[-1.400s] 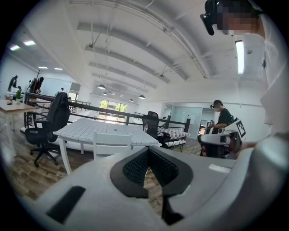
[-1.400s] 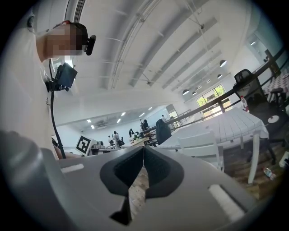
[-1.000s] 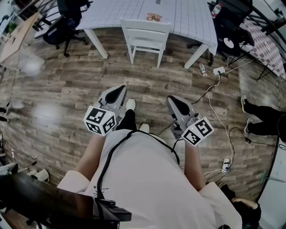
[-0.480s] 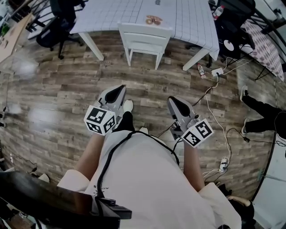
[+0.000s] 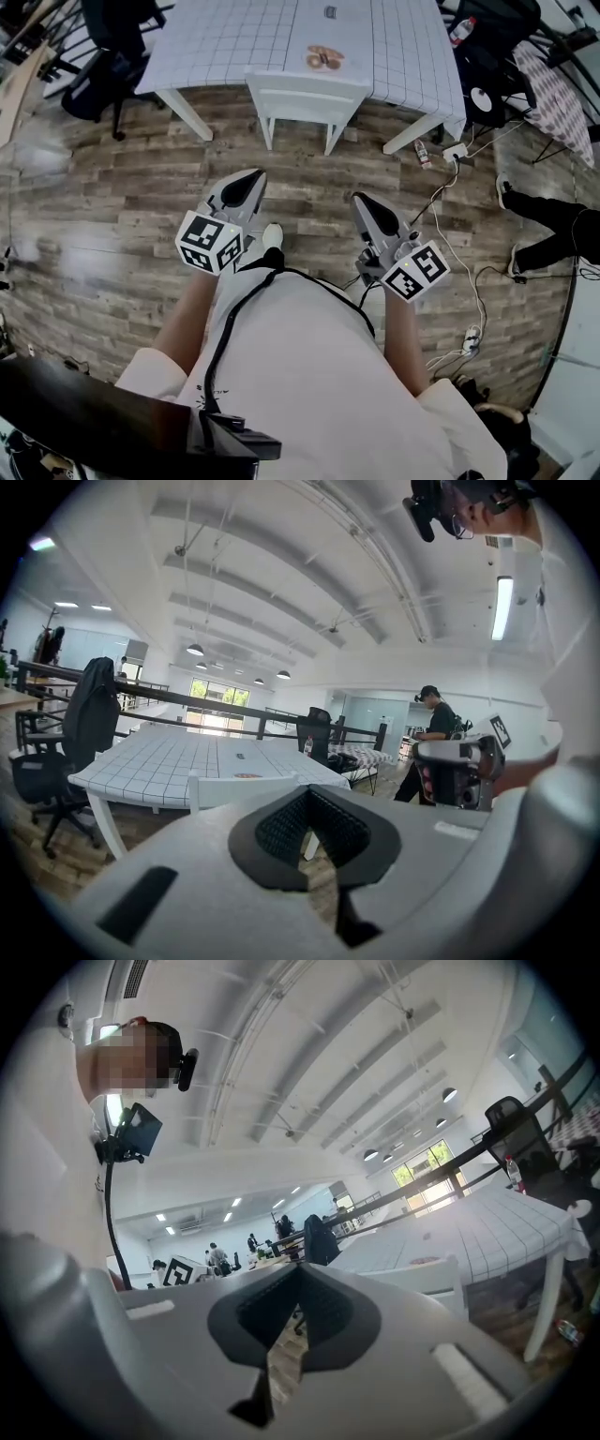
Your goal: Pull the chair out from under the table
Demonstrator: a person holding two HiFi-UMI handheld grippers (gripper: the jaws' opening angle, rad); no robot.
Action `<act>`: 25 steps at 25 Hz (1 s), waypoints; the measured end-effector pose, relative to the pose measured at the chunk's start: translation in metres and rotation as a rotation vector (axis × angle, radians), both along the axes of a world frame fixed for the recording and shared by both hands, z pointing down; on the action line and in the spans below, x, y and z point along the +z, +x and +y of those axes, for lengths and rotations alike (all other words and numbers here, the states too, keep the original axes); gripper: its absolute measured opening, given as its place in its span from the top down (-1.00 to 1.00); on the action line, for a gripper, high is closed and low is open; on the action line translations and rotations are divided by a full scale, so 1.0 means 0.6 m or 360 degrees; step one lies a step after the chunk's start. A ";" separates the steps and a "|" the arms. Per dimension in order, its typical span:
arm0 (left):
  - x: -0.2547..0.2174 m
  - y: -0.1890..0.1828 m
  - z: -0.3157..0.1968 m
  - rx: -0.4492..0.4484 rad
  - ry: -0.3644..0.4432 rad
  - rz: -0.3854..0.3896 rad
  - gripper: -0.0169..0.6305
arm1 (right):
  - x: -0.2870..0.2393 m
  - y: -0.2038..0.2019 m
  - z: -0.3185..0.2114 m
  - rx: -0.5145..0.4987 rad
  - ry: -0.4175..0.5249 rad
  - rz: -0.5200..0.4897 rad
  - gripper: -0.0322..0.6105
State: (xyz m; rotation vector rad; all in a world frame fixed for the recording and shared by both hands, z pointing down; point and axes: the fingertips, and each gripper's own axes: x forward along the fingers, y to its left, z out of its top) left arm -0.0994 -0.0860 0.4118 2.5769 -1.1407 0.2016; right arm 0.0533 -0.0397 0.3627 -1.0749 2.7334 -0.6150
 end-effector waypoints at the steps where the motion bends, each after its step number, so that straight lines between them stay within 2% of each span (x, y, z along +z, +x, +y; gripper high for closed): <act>1: 0.001 -0.004 -0.017 0.0010 -0.0008 0.0004 0.93 | 0.001 -0.005 -0.017 0.0005 -0.0017 -0.0001 0.88; 9: 0.009 -0.041 -0.127 0.0079 -0.0059 0.0015 0.93 | -0.014 -0.060 -0.142 -0.0010 -0.0058 0.0022 0.88; 14: 0.019 -0.082 -0.198 0.0038 -0.0054 0.0031 0.93 | -0.024 -0.103 -0.202 -0.0023 -0.0059 -0.0031 0.88; 21: 0.010 -0.088 -0.237 0.0175 -0.0017 0.0133 0.93 | -0.025 -0.125 -0.244 0.0045 -0.0064 -0.0060 0.88; 25: 0.014 -0.095 -0.250 0.0167 -0.0016 0.0148 0.93 | -0.017 -0.125 -0.246 0.0070 -0.0089 -0.0047 0.88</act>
